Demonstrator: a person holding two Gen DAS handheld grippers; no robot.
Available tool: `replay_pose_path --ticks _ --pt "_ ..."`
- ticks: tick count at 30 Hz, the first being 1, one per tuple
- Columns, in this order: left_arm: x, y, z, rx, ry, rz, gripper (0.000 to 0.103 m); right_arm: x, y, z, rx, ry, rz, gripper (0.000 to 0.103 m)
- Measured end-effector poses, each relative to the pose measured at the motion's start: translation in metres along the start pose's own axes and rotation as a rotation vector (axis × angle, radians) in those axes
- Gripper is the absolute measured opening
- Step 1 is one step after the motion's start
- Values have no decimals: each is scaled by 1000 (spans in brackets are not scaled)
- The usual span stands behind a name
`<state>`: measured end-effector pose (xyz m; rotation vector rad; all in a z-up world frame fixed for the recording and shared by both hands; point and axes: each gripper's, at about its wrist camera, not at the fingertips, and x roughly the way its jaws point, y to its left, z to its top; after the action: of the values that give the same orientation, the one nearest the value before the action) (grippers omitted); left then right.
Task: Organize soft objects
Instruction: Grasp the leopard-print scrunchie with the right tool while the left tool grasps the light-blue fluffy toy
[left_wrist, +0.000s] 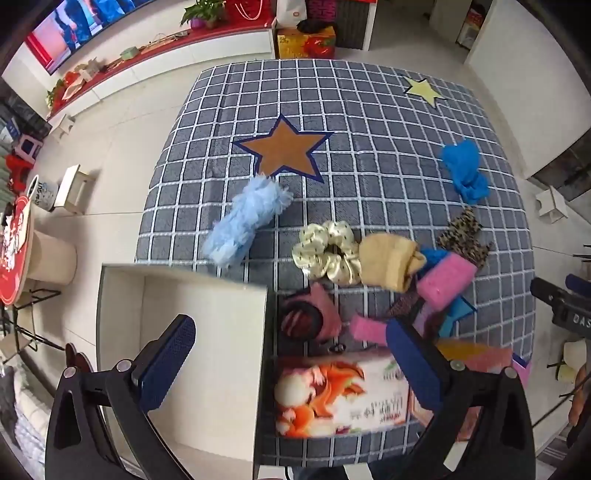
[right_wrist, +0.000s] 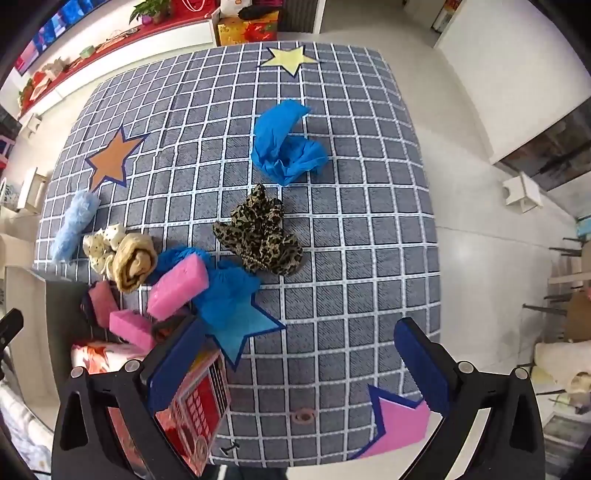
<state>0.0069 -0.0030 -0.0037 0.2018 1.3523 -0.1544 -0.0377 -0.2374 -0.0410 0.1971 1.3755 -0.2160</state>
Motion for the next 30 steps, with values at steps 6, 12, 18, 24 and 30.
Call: replay_pose_path --ticks 6,12,18,24,30 --pt "36 -5 38 7 12 56 103 34 -6 23 20 67 73 103" --pt "82 8 70 -4 42 96 103 64 -2 50 5 83 88 103" --pt "120 16 90 -2 104 137 103 91 6 70 2 122 85 103" --pt "152 30 102 -29 164 140 103 116 13 90 5 109 88 103" --pt "189 57 113 -117 223 183 103 160 26 127 -8 92 83 103"
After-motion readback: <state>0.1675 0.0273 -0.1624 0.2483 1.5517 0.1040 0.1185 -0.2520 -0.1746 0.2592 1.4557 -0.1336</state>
